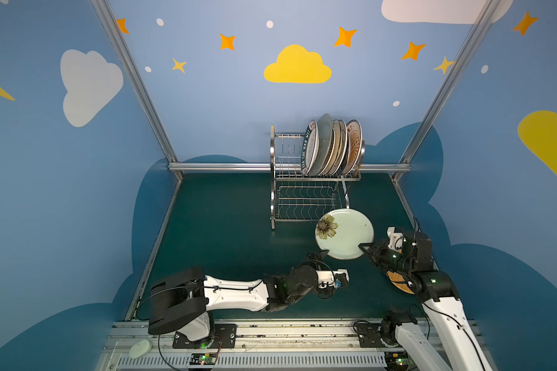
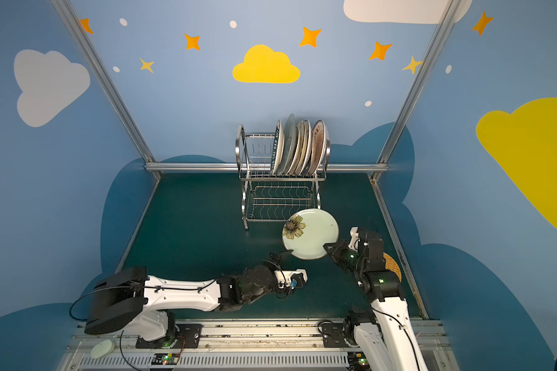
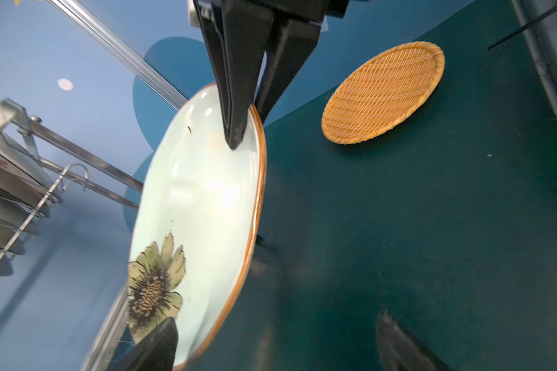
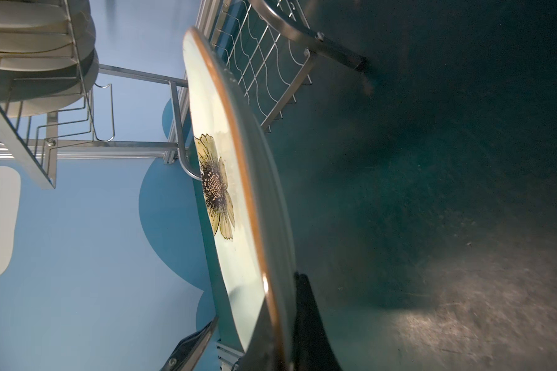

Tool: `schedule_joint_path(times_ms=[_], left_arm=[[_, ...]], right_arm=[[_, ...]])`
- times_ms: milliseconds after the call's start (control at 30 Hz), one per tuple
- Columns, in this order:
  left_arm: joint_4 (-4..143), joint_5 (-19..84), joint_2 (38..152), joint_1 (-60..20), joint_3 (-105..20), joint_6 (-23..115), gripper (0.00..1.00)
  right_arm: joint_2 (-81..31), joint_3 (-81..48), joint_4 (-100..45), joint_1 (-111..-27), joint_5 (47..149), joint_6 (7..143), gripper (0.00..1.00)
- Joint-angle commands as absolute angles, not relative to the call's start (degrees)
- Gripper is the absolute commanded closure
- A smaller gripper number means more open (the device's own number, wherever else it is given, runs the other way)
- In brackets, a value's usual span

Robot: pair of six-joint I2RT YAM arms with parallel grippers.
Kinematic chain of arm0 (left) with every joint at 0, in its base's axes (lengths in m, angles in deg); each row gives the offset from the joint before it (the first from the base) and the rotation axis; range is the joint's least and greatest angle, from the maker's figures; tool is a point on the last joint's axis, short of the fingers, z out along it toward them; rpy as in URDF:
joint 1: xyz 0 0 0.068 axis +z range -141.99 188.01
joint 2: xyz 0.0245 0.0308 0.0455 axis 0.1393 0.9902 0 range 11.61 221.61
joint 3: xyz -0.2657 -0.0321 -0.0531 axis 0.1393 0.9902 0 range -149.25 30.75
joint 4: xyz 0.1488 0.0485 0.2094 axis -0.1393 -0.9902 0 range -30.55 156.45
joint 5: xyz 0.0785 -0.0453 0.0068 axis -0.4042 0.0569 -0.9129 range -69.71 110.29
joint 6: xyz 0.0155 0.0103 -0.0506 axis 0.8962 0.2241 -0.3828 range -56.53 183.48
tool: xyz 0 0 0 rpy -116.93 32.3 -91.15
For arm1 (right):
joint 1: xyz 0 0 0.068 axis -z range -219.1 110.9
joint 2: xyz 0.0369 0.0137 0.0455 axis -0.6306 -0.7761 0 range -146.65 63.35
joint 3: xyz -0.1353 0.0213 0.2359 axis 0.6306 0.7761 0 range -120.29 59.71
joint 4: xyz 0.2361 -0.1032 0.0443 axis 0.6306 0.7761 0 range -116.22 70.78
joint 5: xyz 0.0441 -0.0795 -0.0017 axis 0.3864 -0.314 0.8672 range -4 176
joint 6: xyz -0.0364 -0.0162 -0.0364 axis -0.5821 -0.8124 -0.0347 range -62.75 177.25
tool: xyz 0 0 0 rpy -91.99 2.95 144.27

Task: Load plates into a dish rack
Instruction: Place the plate on the dish rack.

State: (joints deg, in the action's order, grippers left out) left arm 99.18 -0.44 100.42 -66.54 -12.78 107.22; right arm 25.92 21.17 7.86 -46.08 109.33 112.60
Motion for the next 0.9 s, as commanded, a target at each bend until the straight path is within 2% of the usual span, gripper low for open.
schedule_joint_path(times_ms=[0,67,500,600,767,867], left_arm=[[103.82,-5.6,101.49,-67.62,-13.99,112.45,0.06],[102.6,-4.35,102.44,-67.58,-14.63,113.01,0.06],[102.51,-3.19,110.8,-66.28,-21.68,111.65,0.29],[101.72,-2.46,111.46,-65.93,-22.71,111.15,0.39],[100.9,-0.66,111.87,-64.91,-23.43,109.24,0.69],[100.48,0.18,111.94,-64.43,-23.85,108.21,0.72]], right_arm=[[27.62,18.88,3.56,-46.39,110.4,113.49,1.0],[27.83,19.01,3.6,-46.48,110.78,113.94,1.0],[31.12,18.75,8.43,-46.68,109.73,115.17,1.0],[31.7,18.93,8.93,-46.66,109.48,115.51,1.0],[31.99,19.02,9.54,-46.74,109.56,116.42,1.0],[32.06,19.19,9.5,-46.76,109.55,117.09,1.0]])
